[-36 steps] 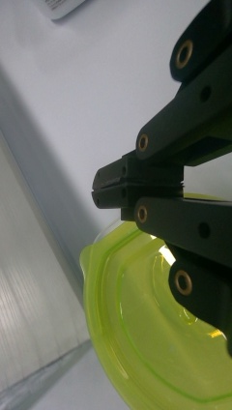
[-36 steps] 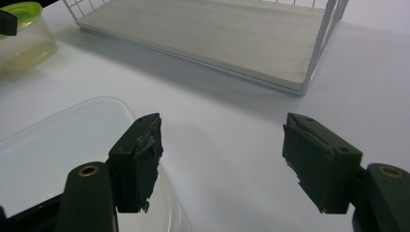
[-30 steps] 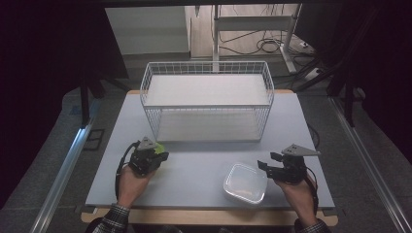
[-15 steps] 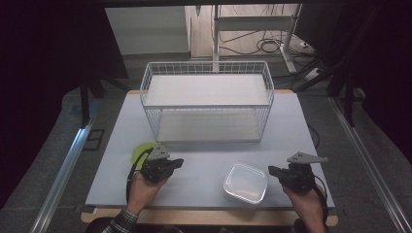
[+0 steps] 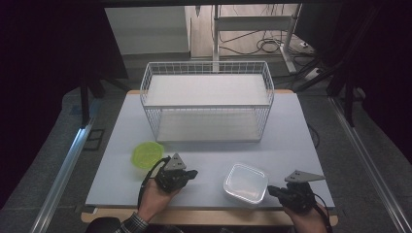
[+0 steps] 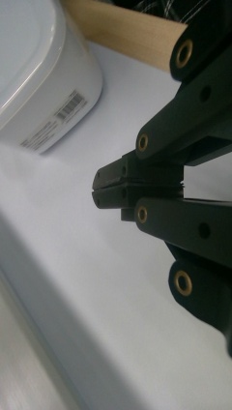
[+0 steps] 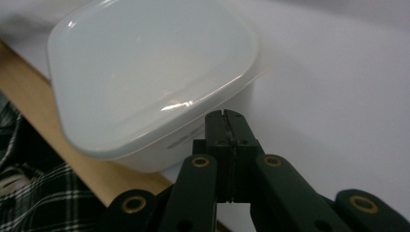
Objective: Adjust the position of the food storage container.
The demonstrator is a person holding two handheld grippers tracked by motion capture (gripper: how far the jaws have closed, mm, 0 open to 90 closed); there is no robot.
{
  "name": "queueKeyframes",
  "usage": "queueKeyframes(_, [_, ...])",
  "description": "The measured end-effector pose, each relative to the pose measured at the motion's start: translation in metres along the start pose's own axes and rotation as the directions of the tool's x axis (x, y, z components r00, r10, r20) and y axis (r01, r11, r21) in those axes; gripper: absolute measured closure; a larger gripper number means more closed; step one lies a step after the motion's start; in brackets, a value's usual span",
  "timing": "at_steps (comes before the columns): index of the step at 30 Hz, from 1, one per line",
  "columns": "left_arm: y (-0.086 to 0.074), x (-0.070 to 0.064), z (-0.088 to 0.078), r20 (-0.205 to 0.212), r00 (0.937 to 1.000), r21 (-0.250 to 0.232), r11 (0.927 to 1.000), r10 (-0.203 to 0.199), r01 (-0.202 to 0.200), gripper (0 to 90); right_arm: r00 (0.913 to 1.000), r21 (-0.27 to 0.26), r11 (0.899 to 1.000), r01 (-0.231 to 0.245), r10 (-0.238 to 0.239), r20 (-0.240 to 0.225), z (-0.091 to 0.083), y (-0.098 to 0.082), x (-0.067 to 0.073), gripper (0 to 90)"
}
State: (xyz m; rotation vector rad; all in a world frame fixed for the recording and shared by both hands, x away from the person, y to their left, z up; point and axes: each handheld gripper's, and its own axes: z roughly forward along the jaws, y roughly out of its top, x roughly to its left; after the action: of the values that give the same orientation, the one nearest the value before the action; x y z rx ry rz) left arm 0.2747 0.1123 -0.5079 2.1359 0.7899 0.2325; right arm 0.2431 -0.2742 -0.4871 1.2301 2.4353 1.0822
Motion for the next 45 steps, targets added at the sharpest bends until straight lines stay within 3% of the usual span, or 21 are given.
queueKeyframes(1, [0.000,-0.001,0.001,0.005,1.0000,0.003,1.0000,0.000,0.000,89.8,0.9998,0.009,1.000,-0.004,0.004,-0.017,0.003,-0.001,0.002,89.3])
queueKeyframes(3, [0.000,-0.005,0.005,0.018,0.9998,0.013,0.9999,0.009,-0.009,89.8,0.9999,0.021,1.000,0.004,-0.004,-0.010,0.005,-0.001,0.004,89.3])
queueKeyframes(9, [0.000,-0.011,0.013,0.041,0.9990,0.038,0.9991,0.020,-0.021,89.7,0.9989,0.010,1.000,-0.010,0.011,-0.046,0.015,0.005,0.004,89.2])
queueKeyframes(20, [-0.001,-0.013,0.020,0.037,0.9993,0.076,0.9970,0.006,-0.009,89.6,0.9924,0.031,0.999,-0.022,0.026,-0.120,0.048,0.028,0.006,89.3])
queueKeyframes(24, [-0.003,-0.011,0.019,0.011,0.9998,0.106,0.9943,-0.015,0.014,89.4,0.9855,0.037,0.999,-0.026,0.032,-0.167,0.062,0.037,0.013,89.3])
queueKeyframes(36, [-0.006,0.004,0.010,-0.072,0.9957,0.123,0.9902,-0.058,0.067,89.7,0.9880,0.047,0.999,0.003,0.004,-0.154,0.084,0.061,0.022,89.3])
queueKeyframes(40, [-0.008,0.008,0.008,-0.074,0.9953,0.125,0.9895,-0.062,0.071,89.7,0.9872,0.057,0.998,0.015,-0.005,-0.160,0.094,0.073,0.022,89.3])
queueKeyframes(45, [-0.009,0.011,0.007,-0.067,0.9953,0.122,0.9895,-0.069,0.077,89.4,0.9850,0.048,0.999,0.016,-0.007,-0.173,0.095,0.071,0.021,89.2])
